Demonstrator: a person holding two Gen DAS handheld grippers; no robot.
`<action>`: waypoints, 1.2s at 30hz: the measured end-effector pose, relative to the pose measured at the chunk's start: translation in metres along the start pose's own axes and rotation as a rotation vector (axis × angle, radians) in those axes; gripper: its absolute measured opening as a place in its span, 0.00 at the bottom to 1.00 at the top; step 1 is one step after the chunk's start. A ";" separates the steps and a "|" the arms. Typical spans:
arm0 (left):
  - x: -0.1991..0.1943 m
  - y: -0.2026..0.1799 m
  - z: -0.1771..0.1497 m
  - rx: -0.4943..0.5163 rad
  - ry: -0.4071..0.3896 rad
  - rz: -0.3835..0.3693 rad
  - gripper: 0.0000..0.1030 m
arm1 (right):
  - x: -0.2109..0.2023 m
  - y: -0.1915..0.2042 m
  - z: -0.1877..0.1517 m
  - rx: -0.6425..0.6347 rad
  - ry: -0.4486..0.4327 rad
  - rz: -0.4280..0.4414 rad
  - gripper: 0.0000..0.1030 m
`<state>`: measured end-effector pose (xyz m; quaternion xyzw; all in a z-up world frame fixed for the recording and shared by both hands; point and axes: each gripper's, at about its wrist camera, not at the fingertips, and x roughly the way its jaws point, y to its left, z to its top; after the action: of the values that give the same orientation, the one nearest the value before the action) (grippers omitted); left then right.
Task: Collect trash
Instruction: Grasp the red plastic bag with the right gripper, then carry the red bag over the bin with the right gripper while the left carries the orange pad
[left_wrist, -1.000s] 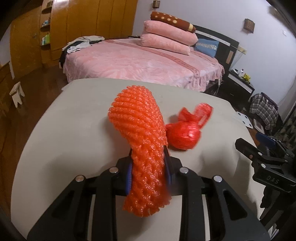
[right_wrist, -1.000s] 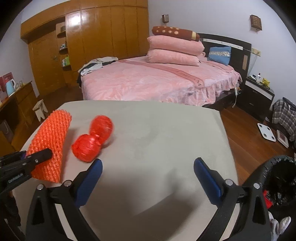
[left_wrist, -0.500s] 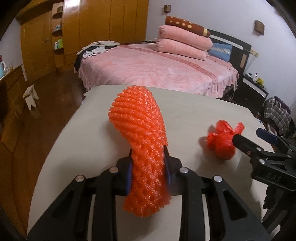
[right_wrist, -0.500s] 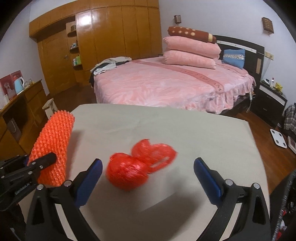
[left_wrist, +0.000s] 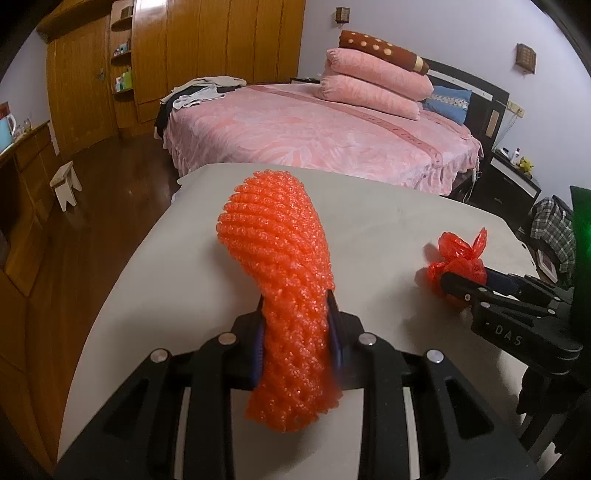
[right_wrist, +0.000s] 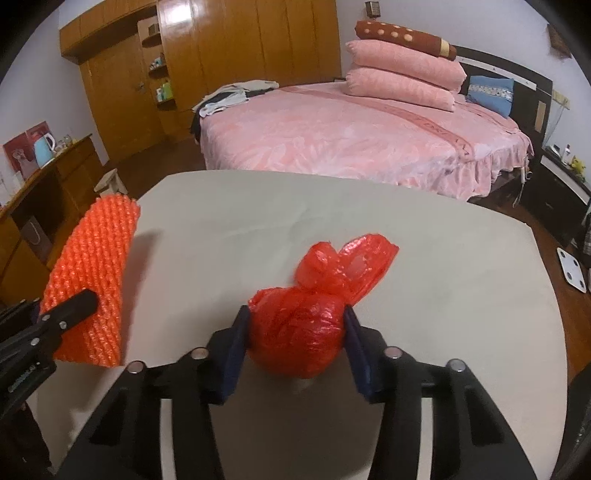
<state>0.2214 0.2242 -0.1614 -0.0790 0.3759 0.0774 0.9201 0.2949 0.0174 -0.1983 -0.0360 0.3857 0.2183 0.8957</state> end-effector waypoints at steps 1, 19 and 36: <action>-0.002 -0.002 0.001 0.003 -0.002 -0.001 0.26 | -0.005 -0.001 0.000 0.000 -0.012 -0.002 0.45; -0.068 -0.089 0.007 0.096 -0.079 -0.100 0.26 | -0.130 -0.047 -0.006 0.051 -0.142 -0.069 0.45; -0.143 -0.183 -0.015 0.190 -0.154 -0.230 0.26 | -0.247 -0.106 -0.046 0.119 -0.232 -0.172 0.46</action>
<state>0.1472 0.0307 -0.0559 -0.0278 0.2982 -0.0583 0.9523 0.1582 -0.1791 -0.0672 0.0098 0.2873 0.1204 0.9502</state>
